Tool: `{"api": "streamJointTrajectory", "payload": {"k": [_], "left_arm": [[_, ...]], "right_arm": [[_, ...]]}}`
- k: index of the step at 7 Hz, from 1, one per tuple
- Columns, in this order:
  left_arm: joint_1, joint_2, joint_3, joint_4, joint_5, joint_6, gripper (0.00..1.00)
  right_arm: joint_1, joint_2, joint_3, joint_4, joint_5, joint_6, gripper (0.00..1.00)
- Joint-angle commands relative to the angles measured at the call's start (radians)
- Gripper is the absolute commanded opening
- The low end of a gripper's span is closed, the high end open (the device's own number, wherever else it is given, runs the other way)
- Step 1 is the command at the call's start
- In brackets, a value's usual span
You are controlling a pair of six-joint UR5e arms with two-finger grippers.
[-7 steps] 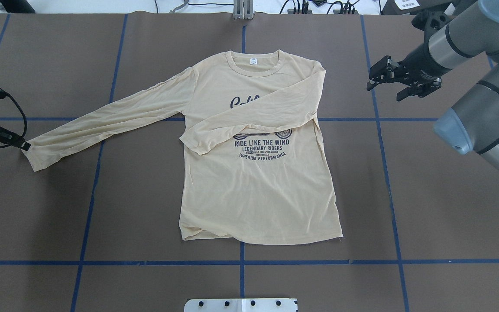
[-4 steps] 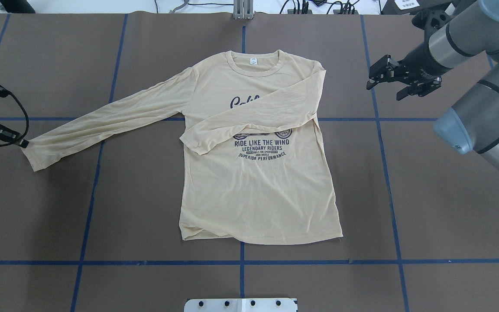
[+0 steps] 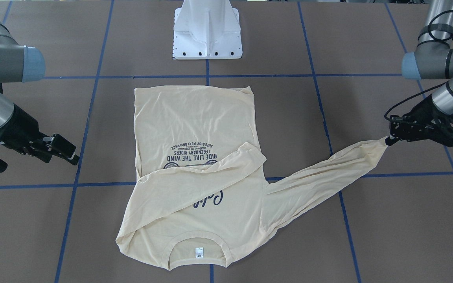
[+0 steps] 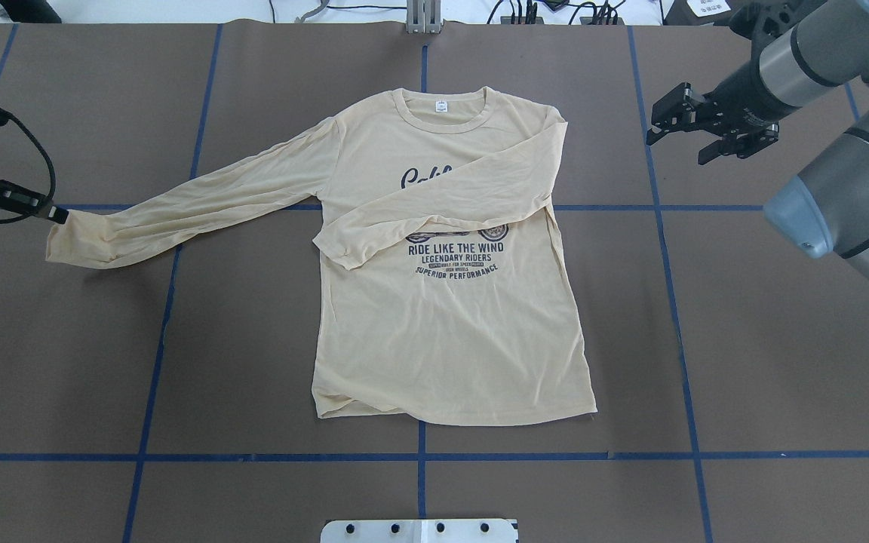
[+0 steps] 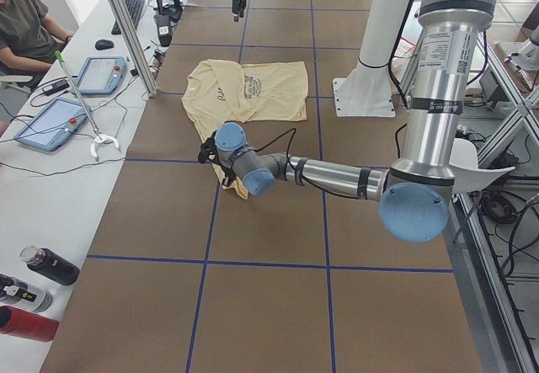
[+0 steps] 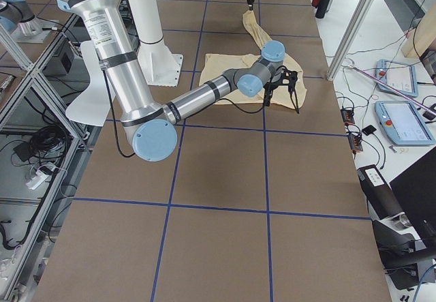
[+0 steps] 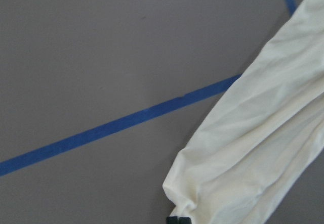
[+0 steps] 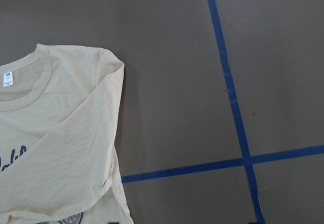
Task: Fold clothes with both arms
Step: 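Grasp the other sleeve cuff with the left gripper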
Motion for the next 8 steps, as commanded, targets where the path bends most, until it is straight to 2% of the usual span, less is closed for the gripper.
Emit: {"api": "streamJointTrajectory", "payload": {"k": [1, 2, 3, 4, 6, 8], "left_arm": [[0.006, -0.103, -0.088, 0.010, 0.038, -0.336, 0.00], [0.038, -0.205, -0.085, 0.075, 0.040, -0.409, 0.00], [0.079, -0.343, -0.086, 0.211, 0.070, -0.513, 0.00], [0.142, -0.431, -0.075, 0.269, 0.120, -0.606, 0.00], [0.210, -0.545, -0.034, 0.266, 0.176, -0.737, 0.00], [0.300, -0.721, 0.103, 0.260, 0.317, -0.811, 0.00]], "right_arm": [[0.059, -0.043, -0.004, -0.001, 0.006, -0.075, 0.99], [0.087, -0.060, -0.013, -0.014, 0.006, -0.176, 1.00], [0.105, -0.077, -0.022, -0.014, 0.006, -0.235, 0.99], [0.107, -0.087, -0.028, -0.009, 0.004, -0.240, 1.00], [0.119, -0.101, -0.049, -0.003, 0.004, -0.272, 1.00], [0.133, -0.115, -0.074, 0.000, 0.001, -0.315, 0.99]]}}
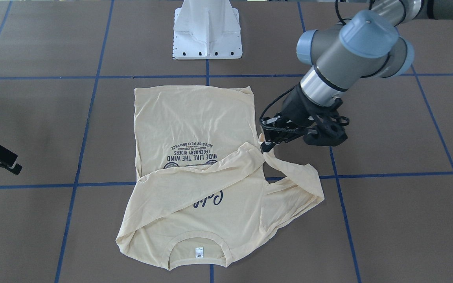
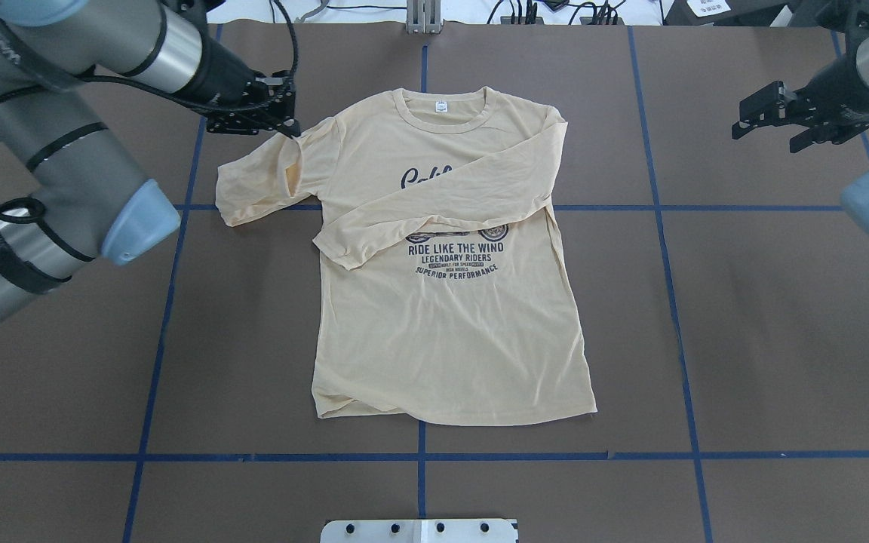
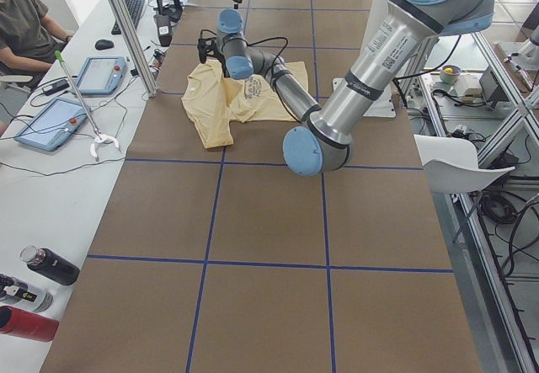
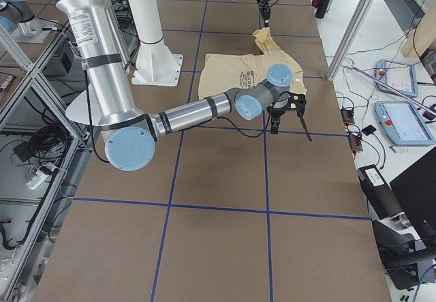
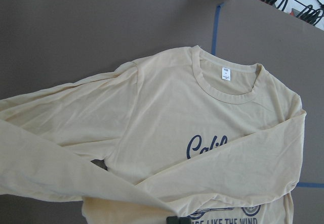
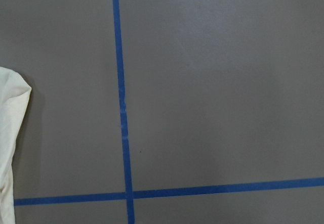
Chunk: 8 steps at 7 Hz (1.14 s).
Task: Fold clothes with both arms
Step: 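Grasp the other sleeve cuff with the left gripper, then carry the sleeve across the shirt front with the left gripper and release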
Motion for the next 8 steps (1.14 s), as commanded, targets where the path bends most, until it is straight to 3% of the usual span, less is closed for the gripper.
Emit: {"api": "streamJointTrajectory", "payload": {"k": [1, 3, 4, 6, 8], "left_arm": [[0.054, -0.160, 0.116, -0.004, 0.094, -0.042, 0.00], [0.131, -0.289, 0.246, -0.012, 0.229, -0.040, 0.00], [0.143, -0.315, 0.265, -0.012, 0.235, -0.037, 0.00], [0.227, -0.334, 0.292, -0.016, 0.359, -0.033, 0.00], [0.253, -0.360, 0.335, -0.025, 0.389, -0.031, 0.00]], "right_arm": [[0.007, -0.011, -0.015, 0.003, -0.002, -0.021, 1.00], [0.005, -0.014, -0.015, 0.003, -0.008, -0.025, 1.00], [0.005, -0.013, -0.016, 0.003, -0.010, -0.026, 1.00], [0.005, -0.010, -0.013, 0.004, -0.007, -0.021, 1.00], [0.005, -0.016, -0.004, 0.004, -0.005, -0.015, 1.00]]}}
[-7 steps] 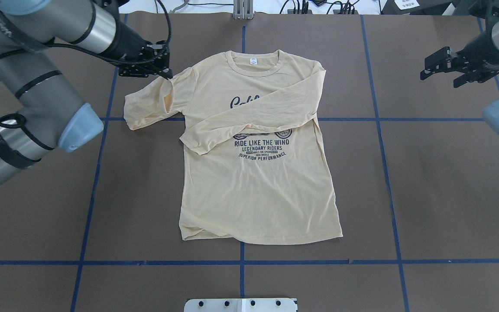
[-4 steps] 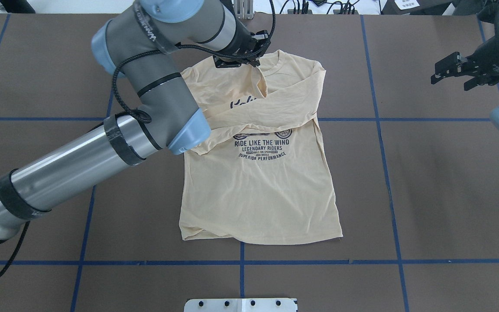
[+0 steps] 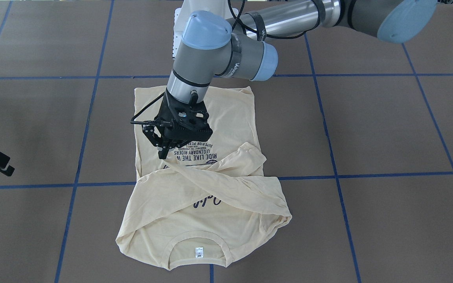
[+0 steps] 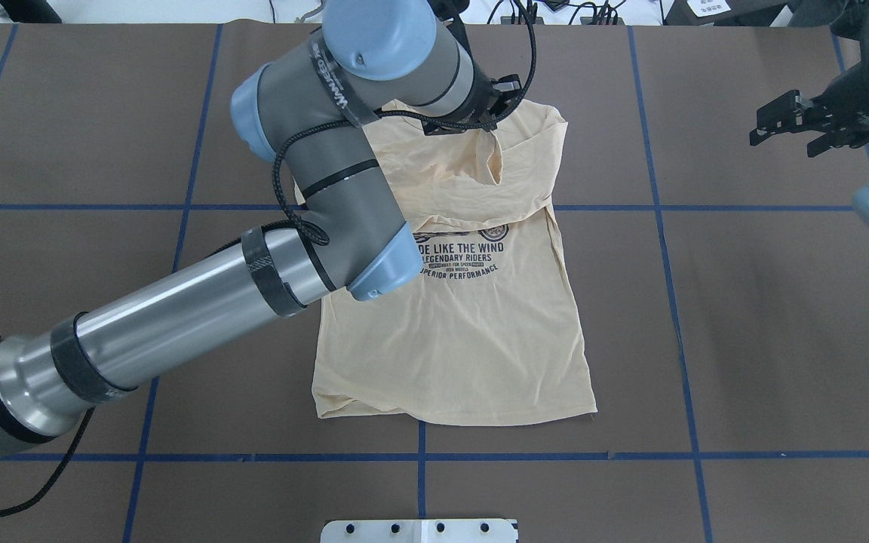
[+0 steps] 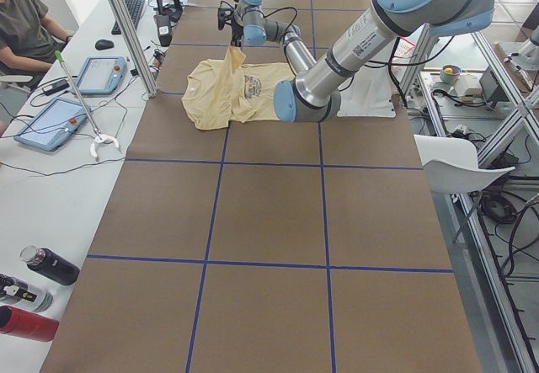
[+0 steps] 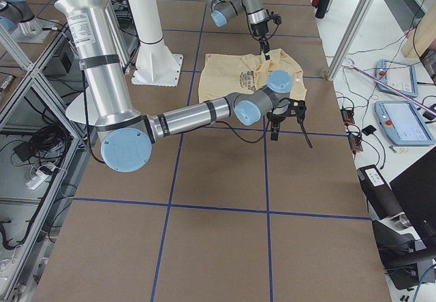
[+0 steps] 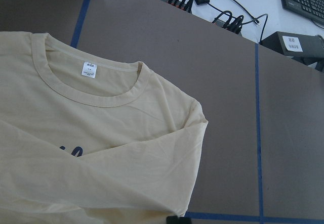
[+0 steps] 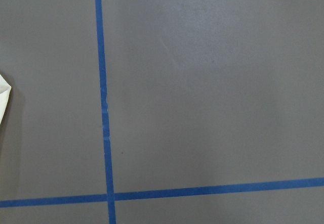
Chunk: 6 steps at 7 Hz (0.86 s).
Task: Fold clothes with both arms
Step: 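Carry the sleeve across the shirt front with the left gripper and release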
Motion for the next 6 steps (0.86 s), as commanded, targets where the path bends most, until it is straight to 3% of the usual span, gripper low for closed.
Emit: {"api": "streamJointTrajectory", "payload": {"k": [1, 6], "left_arm": [[0.048, -0.023, 0.046, -0.007, 0.070, 0.001, 0.00], [0.055, -0.089, 0.129, -0.056, 0.076, 0.000, 0.00]], "right_arm": [[0.000, -0.003, 0.010, 0.000, 0.003, 0.008, 1.00], [0.000, -0.003, 0.013, 0.002, 0.003, 0.010, 1.00]]}}
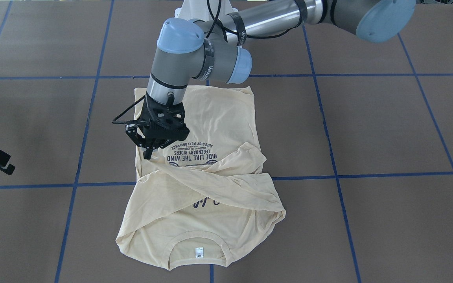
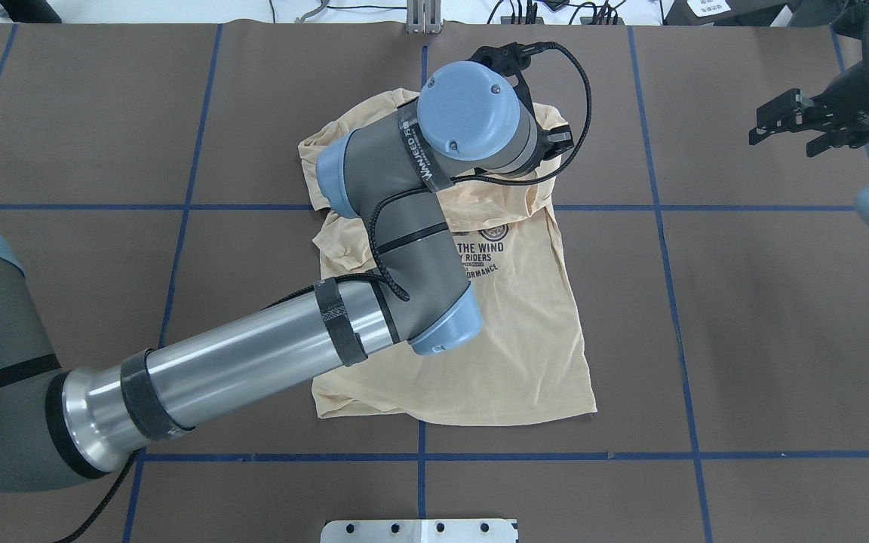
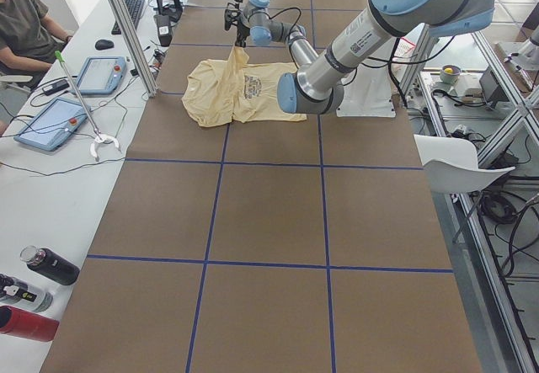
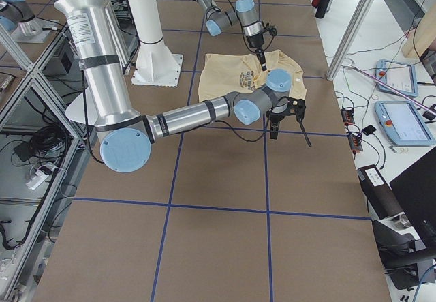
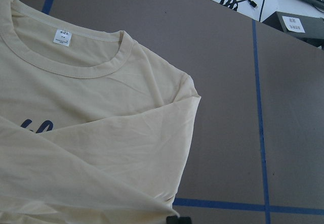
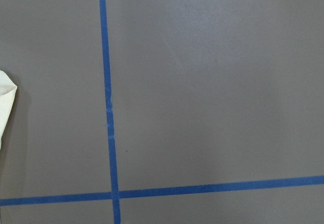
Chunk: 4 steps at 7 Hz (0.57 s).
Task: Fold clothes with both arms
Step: 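Carry the sleeve across the shirt front with the left gripper and release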
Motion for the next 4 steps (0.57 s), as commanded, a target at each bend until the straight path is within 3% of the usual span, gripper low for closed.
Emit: {"api": "streamJointTrajectory", "payload": {"k": [1, 2, 3, 4], "left_arm": [[0.001, -0.029, 0.029, -0.003, 0.003, 0.009, 0.00], [0.007, -0.026, 0.053, -0.004, 0.031, 0.037, 0.00], [0.008, -0.023, 0.056, -0.006, 0.034, 0.039, 0.07], [0.010, -0.023, 0.061, -0.006, 0.034, 0.048, 0.30]], "right_arm": [[0.000, 0.000, 0.001, -0.001, -0.001, 0.001, 1.00], [0.000, 0.000, -0.001, -0.001, -0.001, 0.001, 1.00], [0.000, 0.000, -0.004, -0.001, -0.001, 0.001, 1.00], [-0.002, 0.002, -0.008, -0.001, -0.001, 0.001, 1.00]]}}
